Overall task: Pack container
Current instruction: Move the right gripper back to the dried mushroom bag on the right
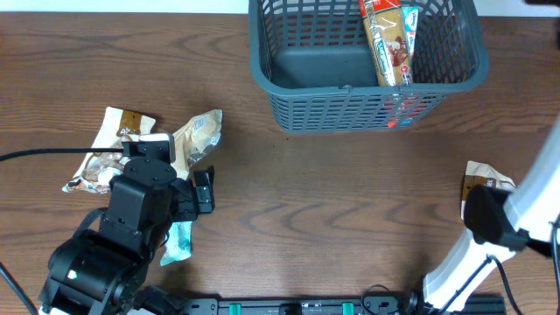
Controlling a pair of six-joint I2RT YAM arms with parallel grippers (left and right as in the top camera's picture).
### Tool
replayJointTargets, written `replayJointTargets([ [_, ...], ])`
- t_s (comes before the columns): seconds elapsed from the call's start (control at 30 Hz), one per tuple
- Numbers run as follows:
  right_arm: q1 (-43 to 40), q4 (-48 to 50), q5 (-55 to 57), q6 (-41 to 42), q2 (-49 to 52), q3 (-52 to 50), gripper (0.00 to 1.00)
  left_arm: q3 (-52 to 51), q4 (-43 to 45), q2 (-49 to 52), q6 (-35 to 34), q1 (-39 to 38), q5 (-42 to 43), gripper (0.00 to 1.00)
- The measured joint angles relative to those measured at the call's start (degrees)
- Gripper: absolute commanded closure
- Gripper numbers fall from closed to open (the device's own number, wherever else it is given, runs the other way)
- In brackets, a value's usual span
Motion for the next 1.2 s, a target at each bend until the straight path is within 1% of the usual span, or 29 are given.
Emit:
replayJointTargets([
  [0.1, -3.5, -4.9, 3.9, 3.8, -2.0, 0.2, 0.21, 0.0, 0.0, 0.0, 0.0, 0.0, 0.0, 0.01],
  [0.2, -6.7, -10.9, 7.5, 10.9, -2.2, 0.2, 0.19, 0.0, 0.0, 0.0, 0.0, 0.0, 0.0, 0.01],
  [0.3, -9.1, -16.7, 11.1, 19.2, -1.8, 0.1, 0.01, 0.0, 0.0, 0.0, 0.0, 0.0, 0.0, 0.01],
  [0.37, -10.8, -19.9, 13.5, 24.1, -1.6, -0.2, 0.01, 0.0, 0.0, 0.0, 0.0, 0.0, 0.0, 0.01],
  [0.43, -12.5, -20.0, 14.1, 27.2, -1.6, -0.4, 0.01, 0.0, 0.0, 0.0, 0.0, 0.0, 0.0, 0.01],
  [0.63, -15.7, -19.9, 11.6, 31.8, -1.7, -2.4, 0.01, 0.0, 0.0, 0.0, 0.0, 0.0, 0.0, 0.01],
  [0.73, -16.6, -19.9, 10.5, 33.4, -2.1, -8.1, 0.01, 0.0, 0.0, 0.0, 0.0, 0.0, 0.0, 0.01],
  [1.0, -20.8, -20.0, 9.8, 42.2, -2.2, -31.0, 0.01, 0.0, 0.0, 0.0, 0.0, 0.0, 0.0, 0.01],
  [1.13, -23.0, -19.9, 10.7, 42.9, -3.7, -38.8, 0.01, 0.0, 0.0, 0.0, 0.0, 0.0, 0.0, 0.01],
  [1.2, -23.9, -19.3, 11.5, 42.7, -6.0, -42.4, 0.01, 0.0, 0.0, 0.0, 0.0, 0.0, 0.0, 0.01],
])
